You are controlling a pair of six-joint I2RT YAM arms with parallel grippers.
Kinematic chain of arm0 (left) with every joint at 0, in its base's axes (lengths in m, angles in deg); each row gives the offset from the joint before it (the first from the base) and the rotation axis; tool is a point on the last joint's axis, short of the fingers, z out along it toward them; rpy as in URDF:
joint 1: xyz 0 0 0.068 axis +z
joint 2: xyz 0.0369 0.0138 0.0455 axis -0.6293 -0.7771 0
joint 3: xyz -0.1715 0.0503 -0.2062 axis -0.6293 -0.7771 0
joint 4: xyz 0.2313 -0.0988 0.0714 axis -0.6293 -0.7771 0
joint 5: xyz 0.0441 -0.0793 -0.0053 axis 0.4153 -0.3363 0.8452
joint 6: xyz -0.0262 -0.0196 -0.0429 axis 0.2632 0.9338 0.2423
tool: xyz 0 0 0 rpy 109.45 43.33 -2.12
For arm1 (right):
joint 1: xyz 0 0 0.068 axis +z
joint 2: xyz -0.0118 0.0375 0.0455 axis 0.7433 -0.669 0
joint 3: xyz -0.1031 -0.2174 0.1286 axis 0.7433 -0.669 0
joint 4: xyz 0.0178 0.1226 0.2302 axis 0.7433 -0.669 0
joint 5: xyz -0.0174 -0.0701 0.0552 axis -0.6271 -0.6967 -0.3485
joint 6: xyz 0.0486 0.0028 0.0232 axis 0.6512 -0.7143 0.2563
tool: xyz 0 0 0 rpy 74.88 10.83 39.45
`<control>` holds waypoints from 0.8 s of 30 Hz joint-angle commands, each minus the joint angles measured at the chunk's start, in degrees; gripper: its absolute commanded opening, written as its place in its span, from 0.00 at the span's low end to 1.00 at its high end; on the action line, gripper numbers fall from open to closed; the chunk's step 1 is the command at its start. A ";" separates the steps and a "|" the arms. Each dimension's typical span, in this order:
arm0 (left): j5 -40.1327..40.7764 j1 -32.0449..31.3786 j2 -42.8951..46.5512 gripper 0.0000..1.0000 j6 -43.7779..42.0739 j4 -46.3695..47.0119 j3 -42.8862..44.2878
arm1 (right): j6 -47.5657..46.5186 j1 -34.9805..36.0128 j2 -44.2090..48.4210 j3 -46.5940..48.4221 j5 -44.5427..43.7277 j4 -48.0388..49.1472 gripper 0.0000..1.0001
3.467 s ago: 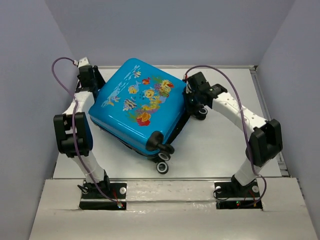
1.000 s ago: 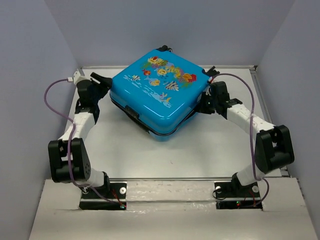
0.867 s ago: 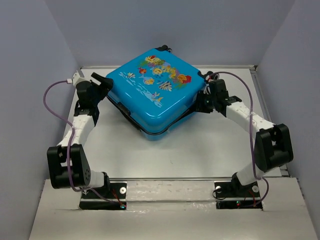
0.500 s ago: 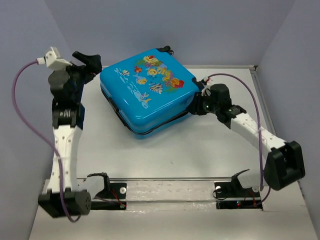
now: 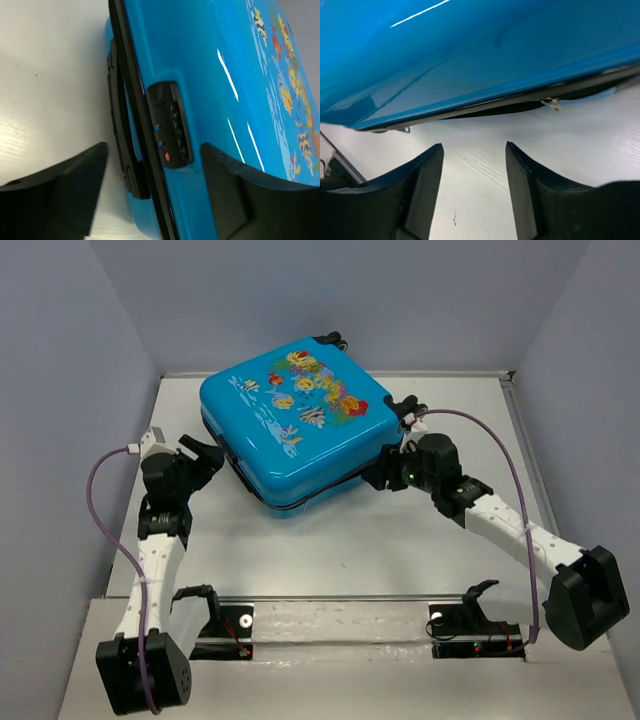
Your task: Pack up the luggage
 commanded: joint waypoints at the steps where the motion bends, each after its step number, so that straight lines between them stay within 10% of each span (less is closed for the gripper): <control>1: 4.58 0.55 9.04 0.76 5.52 6.66 -5.14 | -1.74 7.95 -3.00 -0.24 3.26 9.61 0.56; 7: -1.30 2.05 5.81 0.71 11.67 14.65 -11.48 | -1.41 19.75 -11.17 1.19 -4.05 21.44 0.51; 24: -10.01 0.47 -4.22 0.41 15.81 30.21 -21.68 | -2.72 24.33 -25.15 -3.13 -10.11 44.41 0.57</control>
